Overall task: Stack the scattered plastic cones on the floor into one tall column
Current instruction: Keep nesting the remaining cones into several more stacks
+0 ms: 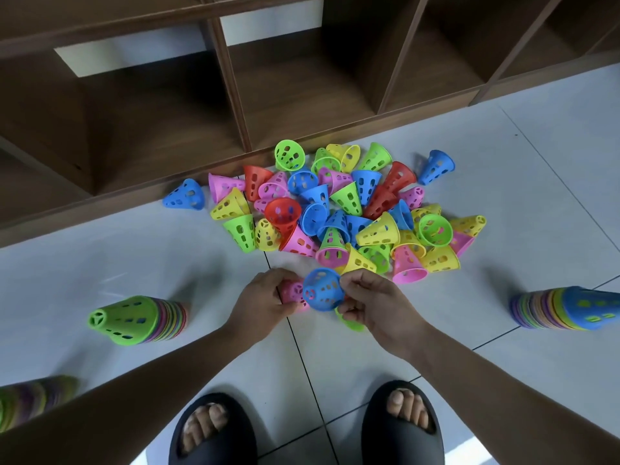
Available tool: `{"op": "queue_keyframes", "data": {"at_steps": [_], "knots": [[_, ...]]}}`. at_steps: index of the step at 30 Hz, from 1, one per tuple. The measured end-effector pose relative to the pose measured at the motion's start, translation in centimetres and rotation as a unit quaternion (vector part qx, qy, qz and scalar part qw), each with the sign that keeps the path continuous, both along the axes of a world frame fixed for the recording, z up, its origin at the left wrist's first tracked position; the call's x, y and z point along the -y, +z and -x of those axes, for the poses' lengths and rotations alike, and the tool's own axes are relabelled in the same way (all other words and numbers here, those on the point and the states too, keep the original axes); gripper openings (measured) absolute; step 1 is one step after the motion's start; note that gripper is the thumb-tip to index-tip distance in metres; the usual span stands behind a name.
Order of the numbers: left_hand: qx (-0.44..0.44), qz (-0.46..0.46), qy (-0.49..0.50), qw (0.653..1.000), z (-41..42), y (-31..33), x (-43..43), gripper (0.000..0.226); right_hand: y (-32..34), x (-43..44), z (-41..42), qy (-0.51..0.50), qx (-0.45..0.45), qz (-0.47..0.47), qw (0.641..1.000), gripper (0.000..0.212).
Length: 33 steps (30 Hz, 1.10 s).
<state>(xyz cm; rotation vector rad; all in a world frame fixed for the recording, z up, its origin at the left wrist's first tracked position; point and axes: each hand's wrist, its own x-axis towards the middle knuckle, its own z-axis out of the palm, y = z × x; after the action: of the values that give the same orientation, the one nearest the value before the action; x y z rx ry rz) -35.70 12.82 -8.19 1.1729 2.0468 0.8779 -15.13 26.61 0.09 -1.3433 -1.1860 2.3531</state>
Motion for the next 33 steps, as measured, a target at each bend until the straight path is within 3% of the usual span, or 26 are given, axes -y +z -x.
{"op": "queue_keyframes", "data": {"at_steps": [3, 7, 9, 15, 17, 21, 24, 29, 33], "knots": [[0.056, -0.008, 0.003, 0.998, -0.1, -0.6, 0.1, 0.051, -0.7, 0.4, 1.8, 0.01, 0.009, 0.049, 0.999, 0.005], [0.102, -0.001, 0.04, 0.994, 0.8, -0.5, 0.4, 0.057, -2.0, 0.5, 3.3, 0.054, 0.102, -0.023, 0.993, 0.011], [0.09, 0.012, 0.061, 0.994, 1.9, -0.3, 0.6, 0.05, -2.4, 0.4, 3.4, 0.088, 0.148, -0.072, 0.982, 0.005], [0.014, -0.013, 0.11, 0.994, 6.1, 1.4, -0.3, 0.037, -2.1, 0.2, 2.4, 0.13, 0.199, -0.191, 0.953, 0.019], [-0.031, -0.038, 0.112, 0.992, 7.3, 2.0, -0.8, 0.037, -2.2, 0.2, 1.3, 0.155, 0.215, -0.291, 0.919, 0.019], [-0.1, -0.057, 0.129, 0.985, 9.0, 2.5, -1.6, 0.046, -2.8, -0.2, -1.4, 0.207, 0.247, -0.527, 0.786, 0.027], [-0.132, -0.026, 0.123, 0.983, 9.7, 2.6, -2.1, 0.051, -3.0, -0.4, -3.1, 0.238, 0.275, -0.574, 0.733, 0.027], [-0.149, 0.014, 0.107, 0.983, 10.3, 2.1, -1.6, 0.048, -3.8, -0.7, -4.8, 0.285, 0.257, -0.564, 0.731, 0.031], [-0.12, -0.001, 0.13, 0.984, 9.8, 2.3, -0.6, 0.021, -4.0, -0.5, -5.3, 0.261, 0.237, -0.568, 0.744, 0.021]]}}
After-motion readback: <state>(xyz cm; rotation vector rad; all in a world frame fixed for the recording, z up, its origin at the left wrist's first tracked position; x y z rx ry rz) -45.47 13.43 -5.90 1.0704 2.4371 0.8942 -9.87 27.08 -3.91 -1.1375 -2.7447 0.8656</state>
